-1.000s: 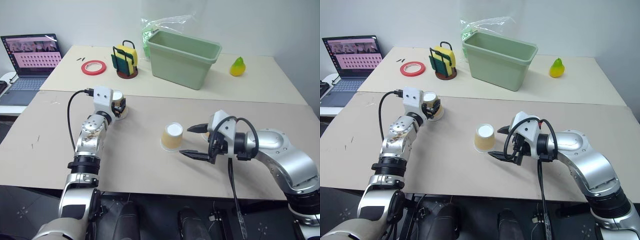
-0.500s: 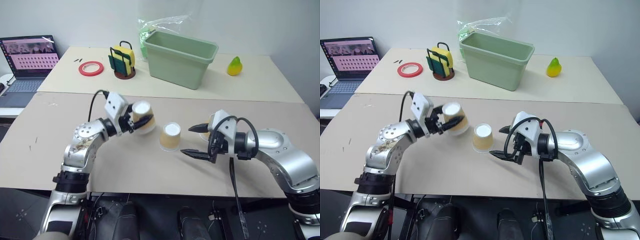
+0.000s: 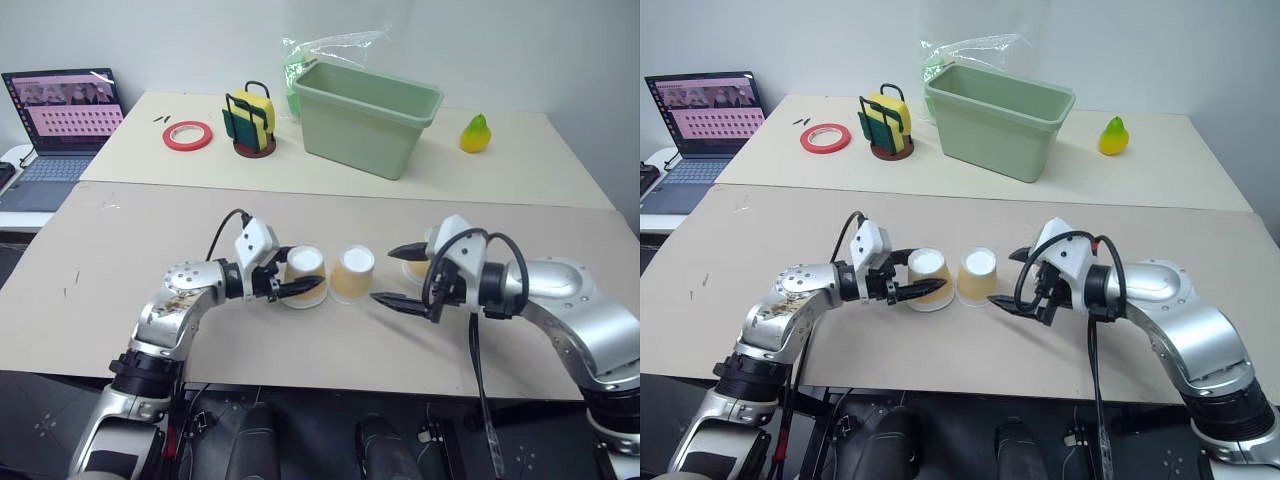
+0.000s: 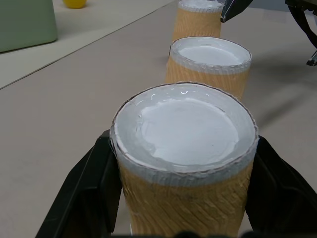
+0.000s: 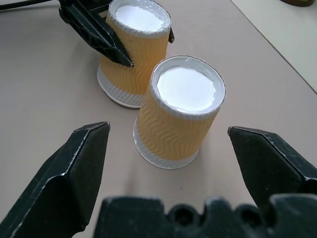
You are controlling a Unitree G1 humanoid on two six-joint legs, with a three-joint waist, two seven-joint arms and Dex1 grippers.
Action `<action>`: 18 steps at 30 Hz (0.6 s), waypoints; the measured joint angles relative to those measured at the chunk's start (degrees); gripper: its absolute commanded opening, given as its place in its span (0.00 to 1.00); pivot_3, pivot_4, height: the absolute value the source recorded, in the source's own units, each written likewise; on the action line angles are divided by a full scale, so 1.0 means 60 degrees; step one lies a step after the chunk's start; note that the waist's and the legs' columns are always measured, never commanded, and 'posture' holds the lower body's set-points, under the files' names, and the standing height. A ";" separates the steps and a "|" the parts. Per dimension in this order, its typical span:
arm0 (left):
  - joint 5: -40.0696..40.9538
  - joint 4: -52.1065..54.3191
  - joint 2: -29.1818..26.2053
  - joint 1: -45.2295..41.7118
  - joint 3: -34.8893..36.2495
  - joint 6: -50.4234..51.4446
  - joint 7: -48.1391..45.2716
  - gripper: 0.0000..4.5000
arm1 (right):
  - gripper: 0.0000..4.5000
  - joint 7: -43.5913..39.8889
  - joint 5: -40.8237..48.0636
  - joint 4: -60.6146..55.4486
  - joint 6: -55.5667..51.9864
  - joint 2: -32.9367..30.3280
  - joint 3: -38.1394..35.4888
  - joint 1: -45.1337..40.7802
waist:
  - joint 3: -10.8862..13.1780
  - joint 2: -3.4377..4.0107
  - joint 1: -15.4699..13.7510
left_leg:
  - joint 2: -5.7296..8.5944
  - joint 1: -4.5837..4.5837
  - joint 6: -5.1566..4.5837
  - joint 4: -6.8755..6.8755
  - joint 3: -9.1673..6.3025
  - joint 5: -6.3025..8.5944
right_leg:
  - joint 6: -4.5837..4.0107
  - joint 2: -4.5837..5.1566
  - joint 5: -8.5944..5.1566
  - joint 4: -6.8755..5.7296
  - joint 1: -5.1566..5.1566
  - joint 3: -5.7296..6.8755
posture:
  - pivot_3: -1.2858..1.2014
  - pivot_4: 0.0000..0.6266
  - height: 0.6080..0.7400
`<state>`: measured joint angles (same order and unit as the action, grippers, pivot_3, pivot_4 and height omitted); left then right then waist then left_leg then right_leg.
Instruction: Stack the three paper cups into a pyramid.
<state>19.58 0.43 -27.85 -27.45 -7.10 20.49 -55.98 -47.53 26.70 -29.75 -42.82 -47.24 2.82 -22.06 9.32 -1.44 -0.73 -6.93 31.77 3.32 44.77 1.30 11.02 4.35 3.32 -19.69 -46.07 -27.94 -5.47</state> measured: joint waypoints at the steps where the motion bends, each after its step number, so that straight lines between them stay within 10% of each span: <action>1: -0.0014 -0.0053 0.0006 -0.0006 -0.0015 -0.0076 -0.0035 0.70 | 1.00 0.0020 0.0013 -0.0029 -0.0042 -0.0027 -0.0033 0.0038 | 0.0000 0.0000 0.0000 | 0.0000 0.0000 0.0000 0.0001 0.0000 0.0000 | 0.0001 0.0000 0.0001 0.0000 0.0000 0.0000 | 0.52 0.24 0.36; 8: -0.0092 -0.0302 0.0094 -0.0109 -0.0271 -0.0195 -0.0308 0.99 | 1.00 0.0068 0.0184 -0.0295 -0.0251 -0.0107 -0.0310 0.0102 | 0.0000 0.0000 -0.0001 | 0.0000 0.0002 -0.0004 0.0000 0.0000 -0.0003 | 0.0000 0.0000 0.0000 0.0000 -0.0003 0.0000 | 0.52 0.24 0.36; 18: 0.0346 0.0642 -0.1114 -0.0058 0.0411 0.0653 -0.0607 0.99 | 1.00 -0.0536 0.0679 -0.0237 -0.0307 -0.0985 -0.1808 0.1163 | 0.0002 -0.0002 0.0010 | 0.0000 0.0007 -0.0007 -0.0003 0.0000 -0.0001 | 0.0003 0.0002 -0.0005 0.0001 -0.0005 0.0000 | 0.52 0.24 0.36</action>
<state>21.66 4.28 -34.53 -27.80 -4.63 24.40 -59.62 -50.74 30.77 -31.18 -44.66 -53.15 -8.02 -15.08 9.34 -1.45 -0.68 -6.93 31.81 3.28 44.75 1.30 11.01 4.36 3.33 -19.72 -46.07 -27.97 -5.46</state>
